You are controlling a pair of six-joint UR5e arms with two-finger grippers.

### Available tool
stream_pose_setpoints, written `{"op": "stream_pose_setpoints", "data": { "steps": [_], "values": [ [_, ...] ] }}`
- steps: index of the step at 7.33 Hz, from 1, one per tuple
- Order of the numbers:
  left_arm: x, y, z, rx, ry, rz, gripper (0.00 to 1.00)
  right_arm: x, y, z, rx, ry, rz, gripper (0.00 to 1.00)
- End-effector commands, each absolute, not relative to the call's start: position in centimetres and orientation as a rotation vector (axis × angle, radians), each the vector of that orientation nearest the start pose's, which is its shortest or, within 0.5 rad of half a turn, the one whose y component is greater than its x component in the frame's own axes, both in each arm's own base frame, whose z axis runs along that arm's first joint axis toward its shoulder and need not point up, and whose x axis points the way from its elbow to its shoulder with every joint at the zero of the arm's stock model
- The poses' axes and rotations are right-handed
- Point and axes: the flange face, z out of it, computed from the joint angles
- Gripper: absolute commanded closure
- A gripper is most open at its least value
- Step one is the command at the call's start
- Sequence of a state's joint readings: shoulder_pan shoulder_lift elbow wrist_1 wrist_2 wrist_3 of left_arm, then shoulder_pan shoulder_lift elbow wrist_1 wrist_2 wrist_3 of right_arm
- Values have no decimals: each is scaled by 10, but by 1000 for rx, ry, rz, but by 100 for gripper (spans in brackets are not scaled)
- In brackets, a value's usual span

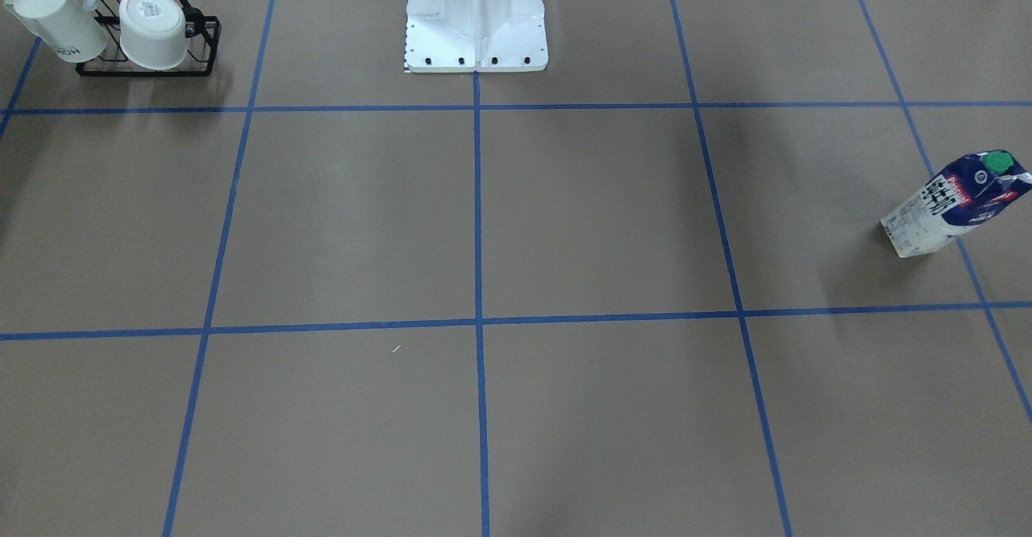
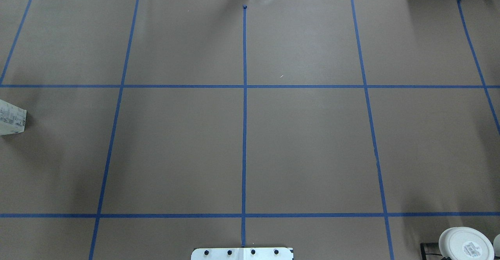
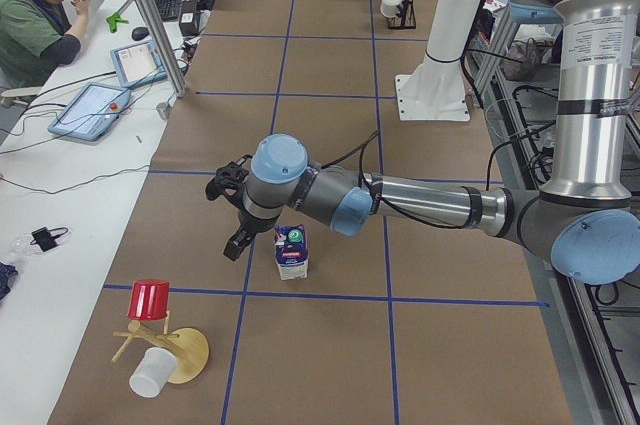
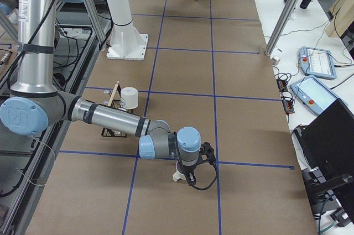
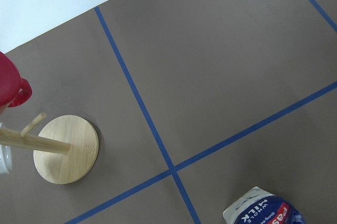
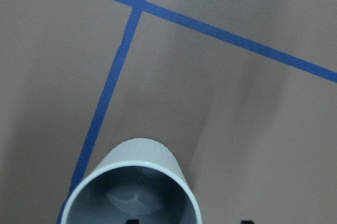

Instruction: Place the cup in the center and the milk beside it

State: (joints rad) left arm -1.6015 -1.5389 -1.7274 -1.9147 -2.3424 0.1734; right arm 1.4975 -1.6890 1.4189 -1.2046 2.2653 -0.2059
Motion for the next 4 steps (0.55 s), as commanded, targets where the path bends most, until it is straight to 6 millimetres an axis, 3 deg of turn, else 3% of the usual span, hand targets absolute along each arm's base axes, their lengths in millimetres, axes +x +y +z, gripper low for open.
{"op": "stream_pose_setpoints", "data": {
  "steps": [1, 2, 4],
  "values": [
    [-79, -495, 556, 523, 710, 315, 1, 34, -436, 766, 117, -688, -303, 80],
    [-79, -495, 556, 523, 710, 315, 1, 32, -436, 766, 116, -690, -308, 95],
    [-79, -495, 557, 522, 710, 314, 1, 29, -445, 755, 138, -690, -324, 100]
  ]
}}
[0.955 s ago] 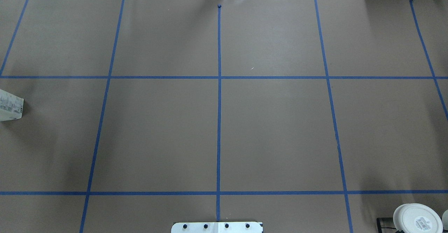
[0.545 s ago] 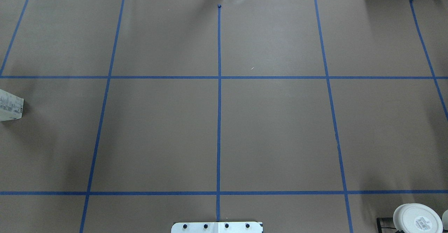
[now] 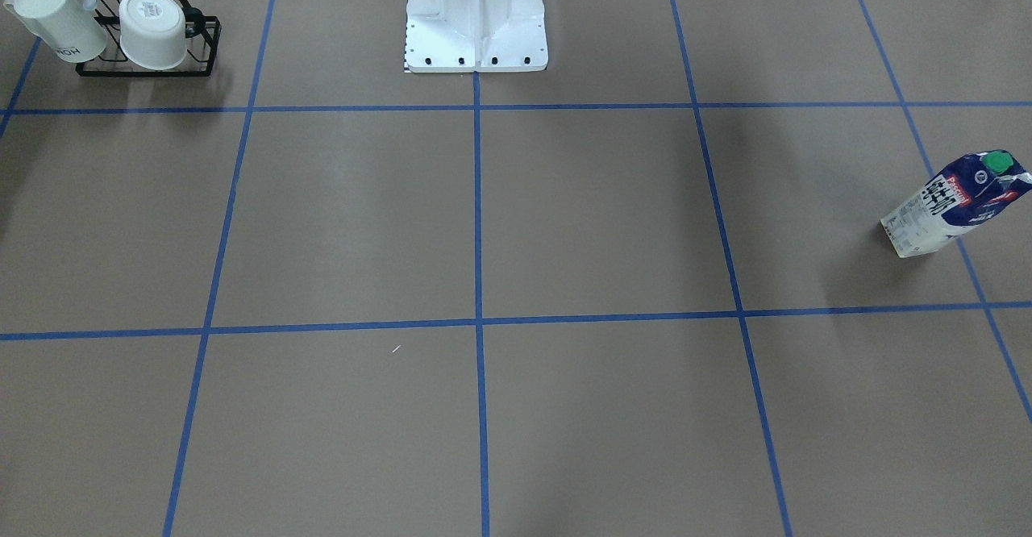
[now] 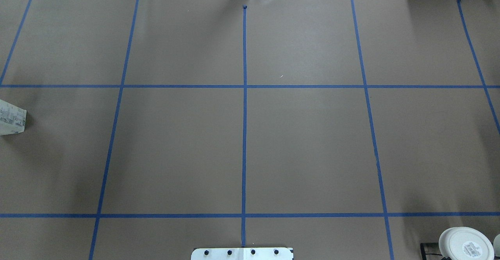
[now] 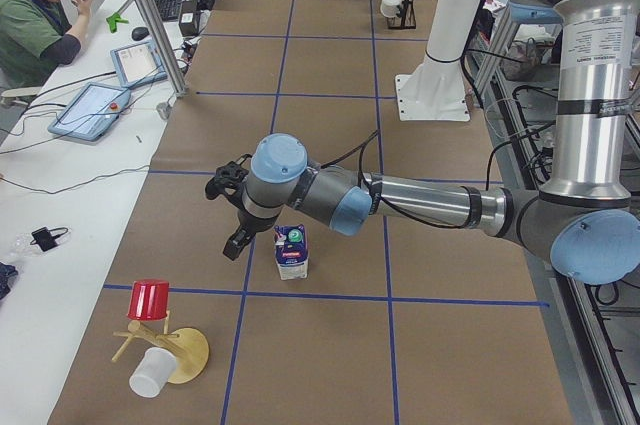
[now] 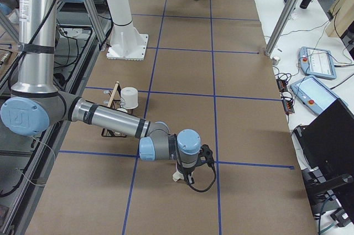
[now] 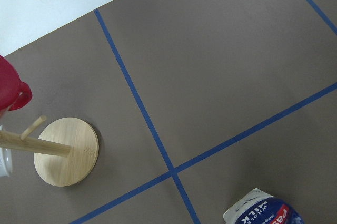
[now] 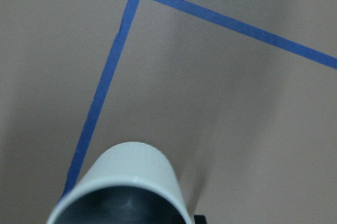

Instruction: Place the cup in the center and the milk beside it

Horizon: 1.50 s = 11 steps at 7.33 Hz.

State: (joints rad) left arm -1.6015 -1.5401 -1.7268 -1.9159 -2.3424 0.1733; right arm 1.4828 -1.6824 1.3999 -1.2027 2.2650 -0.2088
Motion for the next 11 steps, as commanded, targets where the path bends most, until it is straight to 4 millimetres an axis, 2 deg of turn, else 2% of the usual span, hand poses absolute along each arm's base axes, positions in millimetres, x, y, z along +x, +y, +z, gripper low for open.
{"op": "stream_pose_setpoints", "data": {
  "steps": [1, 3, 4, 5, 6, 7, 9, 10, 11],
  "values": [
    [-79, -495, 557, 522, 710, 314, 1, 27, -451, 737, 172, -706, -335, 100],
    [-79, -495, 559, 519, 710, 313, 1, 24, -483, 689, 255, -760, -357, 100],
    [-79, -493, 560, 516, 711, 312, 1, 22, -513, 658, 315, -752, -379, 100],
    [-79, -492, 562, 513, 711, 311, 1, 16, -543, 618, 363, -779, -365, 100],
    [-79, -492, 563, 511, 712, 310, 1, -3, -571, 571, 350, -888, -266, 100],
    [-79, -492, 564, 509, 712, 309, 1, -41, -574, 523, 318, -957, -207, 100],
    [-79, -492, 567, 505, 713, 307, 1, -119, -560, 431, 267, -1032, -124, 100],
    [-79, -492, 567, 505, 713, 307, 1, -176, -561, 382, 237, -1048, -73, 100],
    [-79, -492, 567, 505, 713, 307, 1, -250, -560, 339, 225, -1028, 5, 100]
  ]
}}
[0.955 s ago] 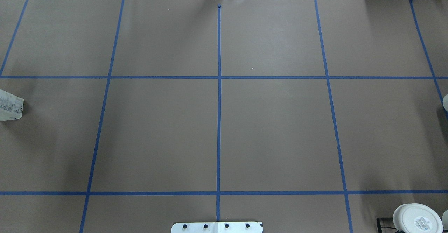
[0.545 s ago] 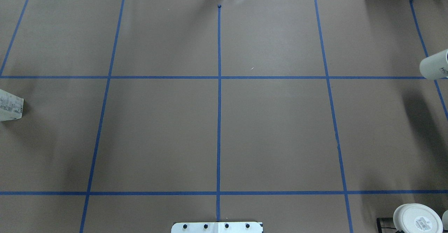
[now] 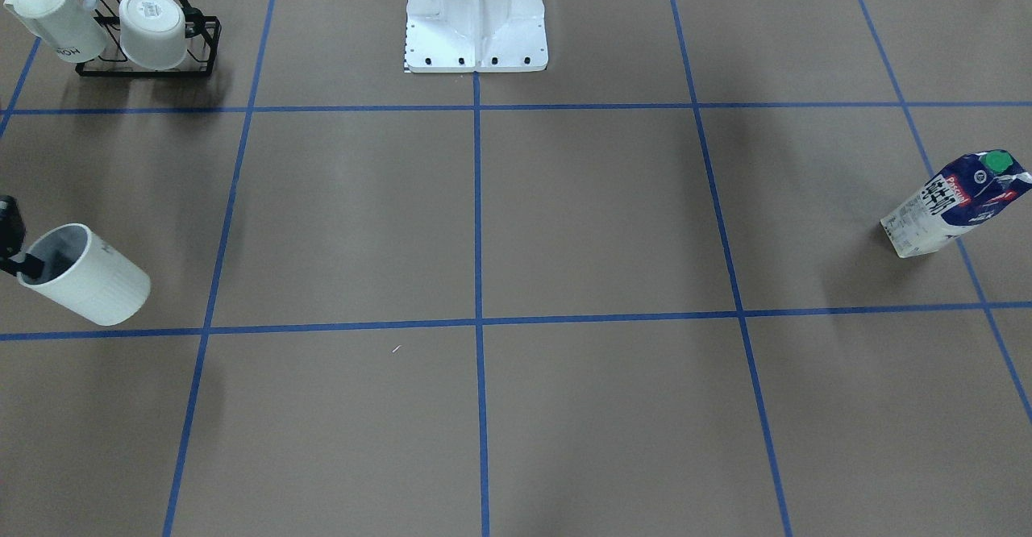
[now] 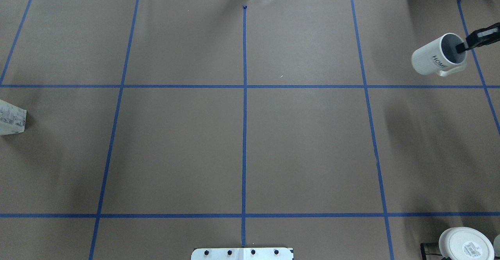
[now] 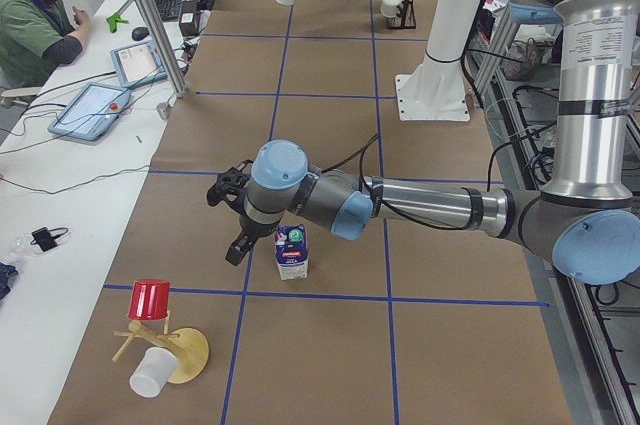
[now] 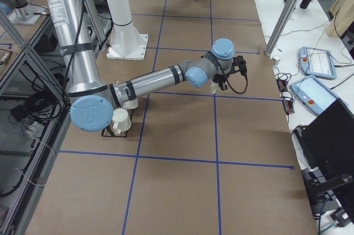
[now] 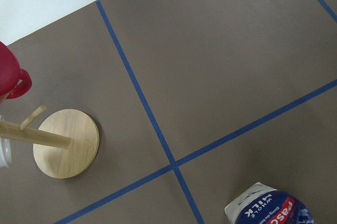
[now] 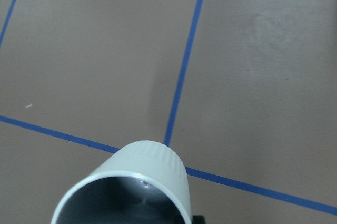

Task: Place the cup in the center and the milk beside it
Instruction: 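Carry the white mug with the right gripper toward the table center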

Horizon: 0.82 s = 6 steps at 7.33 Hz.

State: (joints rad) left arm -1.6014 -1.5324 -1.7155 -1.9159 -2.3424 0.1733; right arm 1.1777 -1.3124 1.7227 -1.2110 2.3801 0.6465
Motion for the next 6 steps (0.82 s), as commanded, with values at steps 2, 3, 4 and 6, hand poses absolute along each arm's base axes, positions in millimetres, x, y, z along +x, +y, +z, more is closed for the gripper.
{"op": "stream_pose_setpoints", "data": {
  "steps": [2, 3, 4, 6],
  "values": [
    [-79, -492, 567, 503, 713, 307, 1, -349, -543, 269, 163, -926, 81, 100],
    [-79, -492, 568, 502, 713, 306, 1, -401, -523, 238, 110, -848, 117, 100],
    [-79, -492, 568, 502, 713, 306, 1, -444, -500, 208, 71, -795, 155, 100],
    [-79, -492, 568, 500, 714, 304, 1, -502, -463, 165, -39, -783, 232, 100]
  ]
}}
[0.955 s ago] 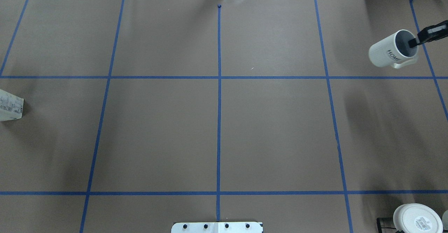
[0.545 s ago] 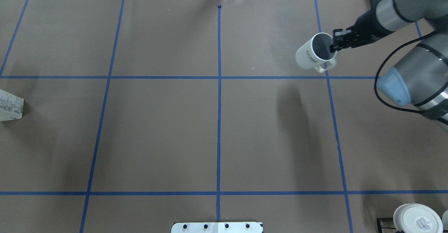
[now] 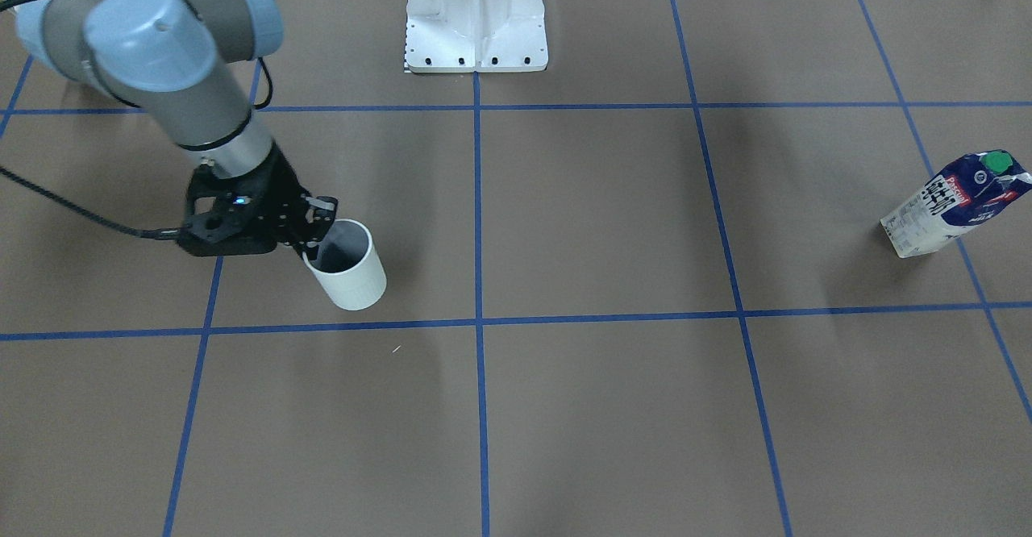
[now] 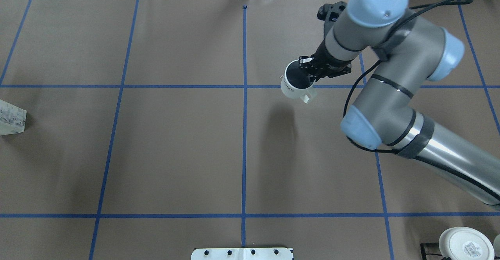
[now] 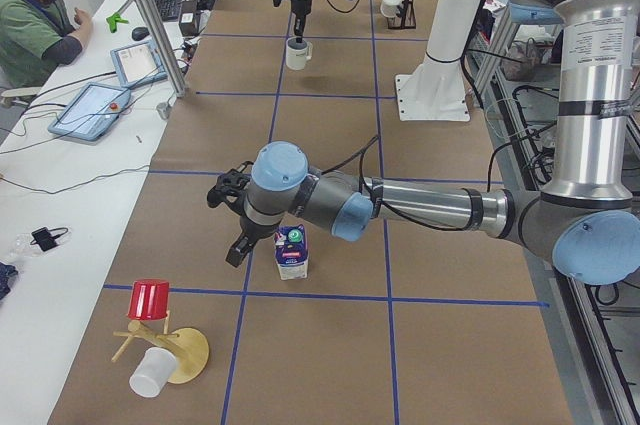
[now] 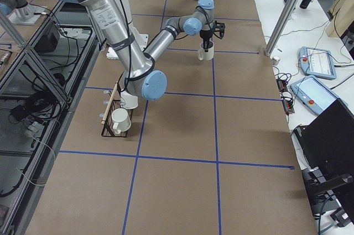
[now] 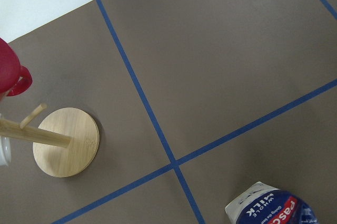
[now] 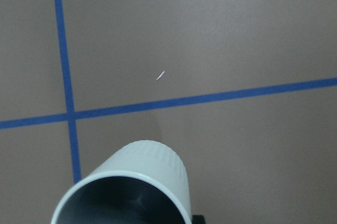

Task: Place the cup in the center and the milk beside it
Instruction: 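Carry the white mug with the right gripper toward the table center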

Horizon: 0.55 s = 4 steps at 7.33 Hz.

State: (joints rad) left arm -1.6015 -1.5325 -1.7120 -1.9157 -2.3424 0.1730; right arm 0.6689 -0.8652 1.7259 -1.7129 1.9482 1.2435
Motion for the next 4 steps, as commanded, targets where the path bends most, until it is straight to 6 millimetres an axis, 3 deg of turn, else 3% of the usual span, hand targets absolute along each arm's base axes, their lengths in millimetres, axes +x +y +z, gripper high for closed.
{"op": "stream_pose_setpoints", "data": {
  "steps": [1, 2, 4],
  "values": [
    [-78, -493, 571, 494, 715, 305, 1, -524, -448, 157, -61, -782, 221, 100],
    [-79, -493, 570, 497, 714, 305, 1, -545, -441, 151, -78, -773, 219, 100],
    [-79, -493, 570, 499, 714, 305, 1, -565, -425, 154, -85, -758, 196, 100]
  ]
}}
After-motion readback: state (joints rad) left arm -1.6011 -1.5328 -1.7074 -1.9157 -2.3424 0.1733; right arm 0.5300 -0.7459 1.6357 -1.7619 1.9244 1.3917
